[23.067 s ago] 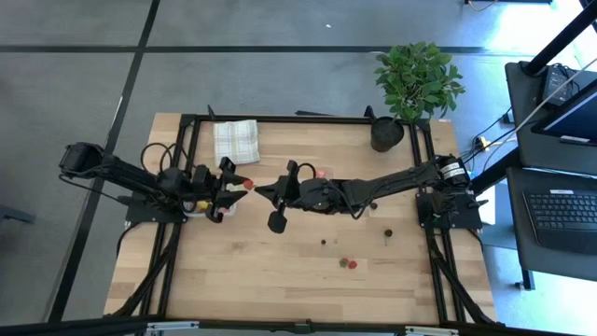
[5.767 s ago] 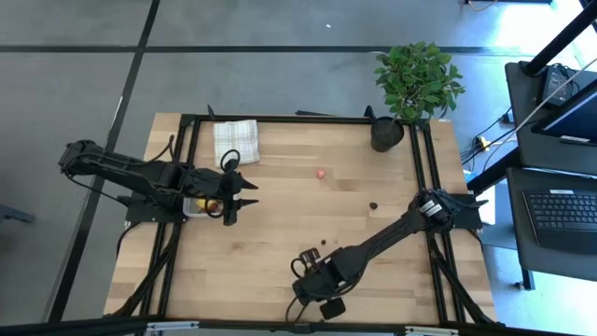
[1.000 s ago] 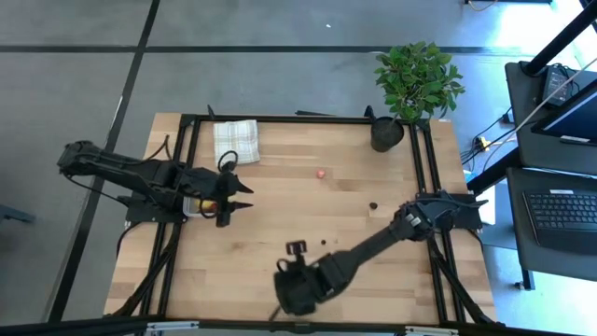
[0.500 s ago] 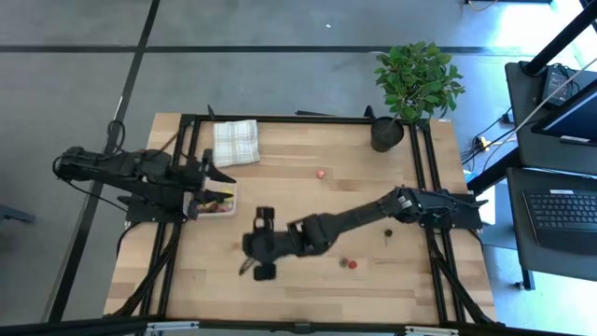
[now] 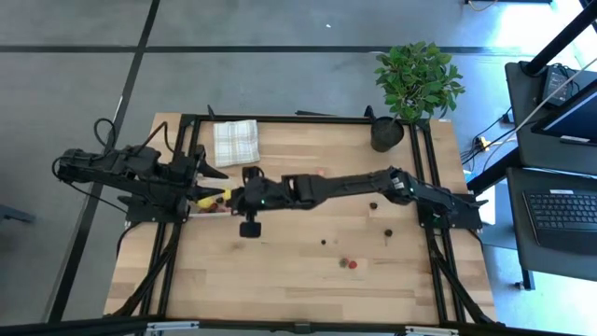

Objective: Pick and placing Produce into tupperware
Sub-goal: Put the bottom blue berry into the transparent bin

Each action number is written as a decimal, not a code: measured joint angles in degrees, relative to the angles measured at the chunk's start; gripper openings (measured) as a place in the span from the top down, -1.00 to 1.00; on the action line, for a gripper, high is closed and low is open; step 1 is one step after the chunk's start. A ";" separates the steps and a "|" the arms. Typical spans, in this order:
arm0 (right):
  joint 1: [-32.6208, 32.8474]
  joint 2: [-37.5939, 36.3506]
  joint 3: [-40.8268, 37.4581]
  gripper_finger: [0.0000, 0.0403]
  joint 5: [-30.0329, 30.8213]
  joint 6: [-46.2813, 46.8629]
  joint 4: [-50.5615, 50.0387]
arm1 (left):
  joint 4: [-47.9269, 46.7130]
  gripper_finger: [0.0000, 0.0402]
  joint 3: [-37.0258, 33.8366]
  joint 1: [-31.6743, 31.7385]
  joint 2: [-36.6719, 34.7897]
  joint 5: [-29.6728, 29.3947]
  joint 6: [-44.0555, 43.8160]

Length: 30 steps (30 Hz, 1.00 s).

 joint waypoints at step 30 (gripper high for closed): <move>-7.02 10.30 -0.06 0.79 -14.89 -6.55 8.71 | 6.60 0.12 0.00 0.01 0.01 -0.02 10.43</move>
